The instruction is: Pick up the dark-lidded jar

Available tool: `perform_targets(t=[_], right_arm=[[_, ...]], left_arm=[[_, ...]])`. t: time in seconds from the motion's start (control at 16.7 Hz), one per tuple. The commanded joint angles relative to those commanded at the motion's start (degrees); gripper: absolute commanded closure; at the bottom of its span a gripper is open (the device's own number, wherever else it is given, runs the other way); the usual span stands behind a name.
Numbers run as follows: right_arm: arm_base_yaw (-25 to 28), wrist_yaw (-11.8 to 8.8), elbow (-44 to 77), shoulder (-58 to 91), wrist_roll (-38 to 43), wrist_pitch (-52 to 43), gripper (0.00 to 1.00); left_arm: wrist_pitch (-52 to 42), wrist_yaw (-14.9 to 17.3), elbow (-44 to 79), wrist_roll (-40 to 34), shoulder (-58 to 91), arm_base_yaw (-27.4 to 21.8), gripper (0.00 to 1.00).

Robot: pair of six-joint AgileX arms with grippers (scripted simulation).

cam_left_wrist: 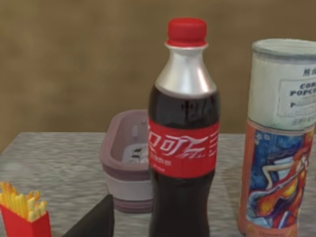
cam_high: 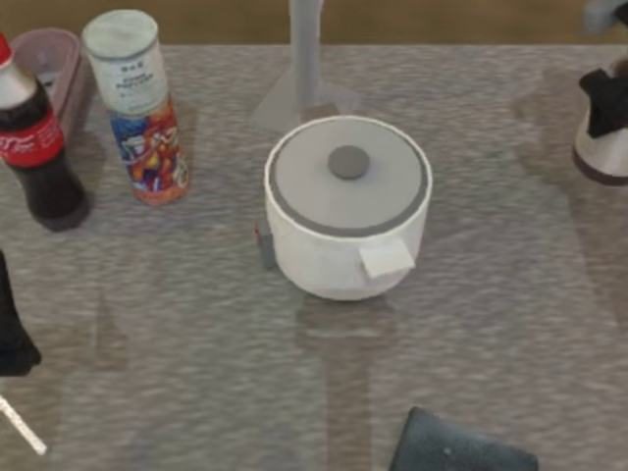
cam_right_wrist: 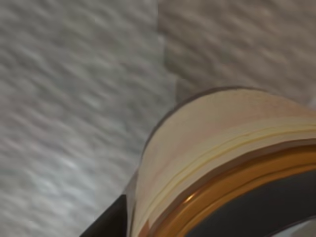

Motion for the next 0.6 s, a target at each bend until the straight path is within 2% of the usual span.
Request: perform_targets(t=[0.3, 0.6], right_arm=[[0.4, 0.1, -11.7, -12.4, -0.2, -0.9, 1.0], [0.1, 0.1, -12.3, -13.0, -0.2, -1.0, 1.0]], left_arm=[[0.0, 0.0, 0.0, 0.0, 0.0, 0.0, 0.0], [0.0, 0.0, 0.0, 0.0, 0.0, 0.0, 0.0]])
